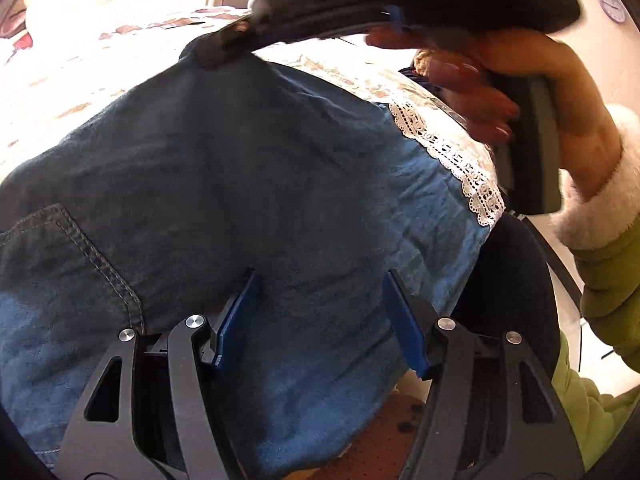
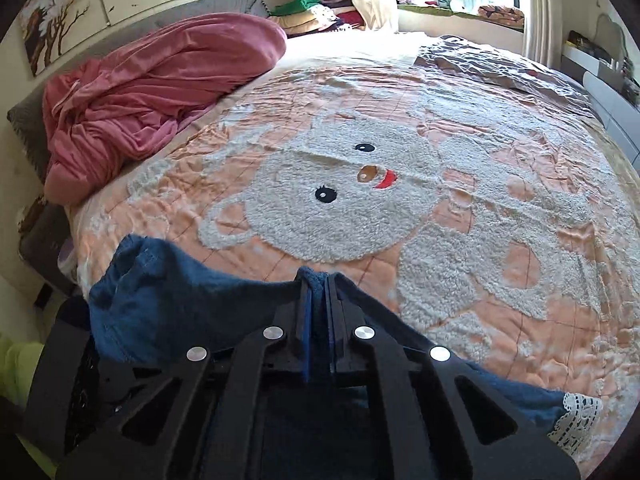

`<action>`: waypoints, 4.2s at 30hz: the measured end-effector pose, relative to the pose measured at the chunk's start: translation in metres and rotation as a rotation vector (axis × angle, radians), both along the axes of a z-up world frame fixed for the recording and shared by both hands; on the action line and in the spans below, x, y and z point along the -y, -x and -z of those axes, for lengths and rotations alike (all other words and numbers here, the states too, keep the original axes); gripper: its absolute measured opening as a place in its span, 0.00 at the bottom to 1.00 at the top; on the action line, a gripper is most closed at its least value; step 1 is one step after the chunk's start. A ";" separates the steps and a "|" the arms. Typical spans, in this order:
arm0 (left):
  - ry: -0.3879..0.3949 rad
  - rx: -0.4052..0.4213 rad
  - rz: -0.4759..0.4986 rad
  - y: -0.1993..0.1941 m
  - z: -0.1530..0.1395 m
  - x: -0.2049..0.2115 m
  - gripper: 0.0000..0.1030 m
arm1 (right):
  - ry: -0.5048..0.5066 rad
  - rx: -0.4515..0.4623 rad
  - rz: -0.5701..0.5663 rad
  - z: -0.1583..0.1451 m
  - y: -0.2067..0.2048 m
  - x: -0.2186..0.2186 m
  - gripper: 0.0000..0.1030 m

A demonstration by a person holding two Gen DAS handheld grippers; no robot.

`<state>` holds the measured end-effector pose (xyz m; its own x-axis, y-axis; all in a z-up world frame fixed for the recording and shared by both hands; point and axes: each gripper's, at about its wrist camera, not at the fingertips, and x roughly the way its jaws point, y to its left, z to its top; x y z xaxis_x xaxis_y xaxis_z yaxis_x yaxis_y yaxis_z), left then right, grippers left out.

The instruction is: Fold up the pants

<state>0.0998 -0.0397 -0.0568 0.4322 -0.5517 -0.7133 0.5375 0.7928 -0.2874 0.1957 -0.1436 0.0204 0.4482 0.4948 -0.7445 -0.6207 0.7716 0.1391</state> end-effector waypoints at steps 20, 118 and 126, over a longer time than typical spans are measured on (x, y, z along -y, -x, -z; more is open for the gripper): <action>0.038 0.019 -0.078 -0.042 -0.058 -0.024 0.61 | -0.198 -0.081 0.523 0.018 -0.009 0.230 0.55; -0.010 0.086 -0.505 -0.050 -0.077 -0.099 0.79 | -0.085 0.081 0.578 0.021 0.037 0.245 0.87; -0.067 0.063 -0.654 0.013 -0.061 -0.157 0.85 | -0.126 -0.028 0.646 0.047 0.060 0.248 0.87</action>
<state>0.0865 0.1172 0.0045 0.7054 -0.1160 -0.6993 -0.0471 0.9767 -0.2096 0.1354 -0.3920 -0.0263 0.6657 0.2166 -0.7141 -0.0326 0.9645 0.2621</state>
